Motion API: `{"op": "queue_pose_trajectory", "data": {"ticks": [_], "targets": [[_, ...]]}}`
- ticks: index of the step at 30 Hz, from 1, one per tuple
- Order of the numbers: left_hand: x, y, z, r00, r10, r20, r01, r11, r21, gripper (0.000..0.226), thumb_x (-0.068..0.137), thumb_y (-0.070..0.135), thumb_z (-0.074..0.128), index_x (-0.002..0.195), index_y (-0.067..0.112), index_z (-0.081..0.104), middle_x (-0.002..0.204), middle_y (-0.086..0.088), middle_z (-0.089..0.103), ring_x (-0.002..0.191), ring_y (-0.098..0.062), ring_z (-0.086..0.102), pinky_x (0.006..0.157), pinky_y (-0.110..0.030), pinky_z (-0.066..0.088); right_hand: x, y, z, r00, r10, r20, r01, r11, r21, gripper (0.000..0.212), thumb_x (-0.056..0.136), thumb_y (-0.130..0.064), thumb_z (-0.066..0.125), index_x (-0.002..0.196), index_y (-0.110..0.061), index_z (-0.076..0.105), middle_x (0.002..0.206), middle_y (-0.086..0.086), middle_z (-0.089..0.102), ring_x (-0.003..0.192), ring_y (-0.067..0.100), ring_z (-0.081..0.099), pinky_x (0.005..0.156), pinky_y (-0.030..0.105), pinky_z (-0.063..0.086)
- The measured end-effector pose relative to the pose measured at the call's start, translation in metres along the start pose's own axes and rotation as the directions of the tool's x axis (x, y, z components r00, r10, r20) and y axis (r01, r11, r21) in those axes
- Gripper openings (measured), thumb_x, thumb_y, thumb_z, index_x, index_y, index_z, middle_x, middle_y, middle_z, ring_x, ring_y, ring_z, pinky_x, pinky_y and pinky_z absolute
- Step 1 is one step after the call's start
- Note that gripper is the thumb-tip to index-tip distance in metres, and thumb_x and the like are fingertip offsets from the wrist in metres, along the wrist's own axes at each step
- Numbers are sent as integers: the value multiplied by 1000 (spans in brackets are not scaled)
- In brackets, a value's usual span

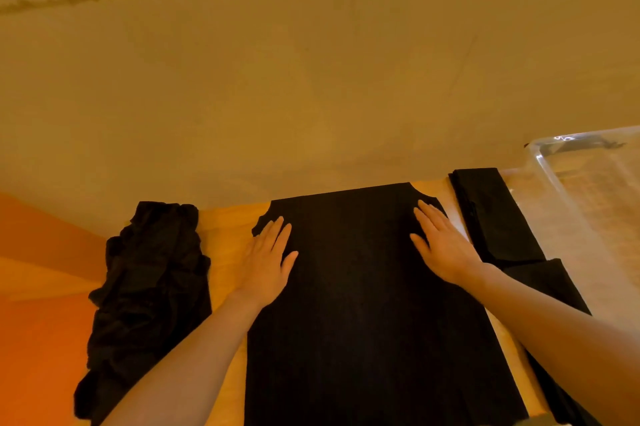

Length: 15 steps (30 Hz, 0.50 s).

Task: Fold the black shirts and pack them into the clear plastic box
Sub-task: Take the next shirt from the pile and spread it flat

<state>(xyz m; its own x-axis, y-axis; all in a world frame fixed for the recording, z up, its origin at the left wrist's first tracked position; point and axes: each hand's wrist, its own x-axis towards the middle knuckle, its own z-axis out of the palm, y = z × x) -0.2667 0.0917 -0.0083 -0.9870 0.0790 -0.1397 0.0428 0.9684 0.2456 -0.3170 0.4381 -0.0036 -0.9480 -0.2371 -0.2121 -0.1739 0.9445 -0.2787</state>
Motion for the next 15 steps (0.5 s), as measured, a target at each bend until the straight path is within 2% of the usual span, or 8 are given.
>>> {"op": "queue_pose_trajectory", "data": {"ticks": [3,5,8,12,15], "targets": [[8,-10,6,997,-58,58,56,997,46,63,101,50,23,153,24,-1,161,1,-7,146,-15,-12,118,-33,-5,14,8,7,993,99,67,-99,995,-1,65,102,-44,25,153,-11,3,161,1,-6,147,15,-12,118,29,-3],[7,-23,8,987,-112,116,101,990,101,69,96,62,7,151,25,-10,160,2,-15,145,-15,-19,118,-35,-8,16,18,9,979,183,92,-184,983,7,67,101,-47,21,153,-11,-3,161,2,-11,146,15,-17,117,30,-5],[4,-41,10,978,-148,144,130,984,125,81,78,73,-13,147,30,-19,155,5,-24,144,-14,-24,119,-39,-9,15,29,13,974,196,114,-192,980,-41,67,100,-50,14,151,-15,-11,159,-1,-19,143,13,-24,117,30,-7],[6,-55,11,955,-242,170,219,965,144,89,73,81,-14,145,31,-24,151,8,-31,142,-13,-29,119,-47,-8,16,27,20,973,212,95,-208,977,-56,69,97,-54,5,150,-16,-17,157,0,-26,141,12,-29,117,31,-12],[11,-55,7,944,-267,193,246,961,124,87,78,81,-8,146,30,-25,152,9,-32,139,-15,-34,114,-49,-16,23,25,19,967,231,103,-225,972,-69,69,96,-55,3,149,-17,-19,156,0,-28,141,13,-29,117,32,-13]]}}
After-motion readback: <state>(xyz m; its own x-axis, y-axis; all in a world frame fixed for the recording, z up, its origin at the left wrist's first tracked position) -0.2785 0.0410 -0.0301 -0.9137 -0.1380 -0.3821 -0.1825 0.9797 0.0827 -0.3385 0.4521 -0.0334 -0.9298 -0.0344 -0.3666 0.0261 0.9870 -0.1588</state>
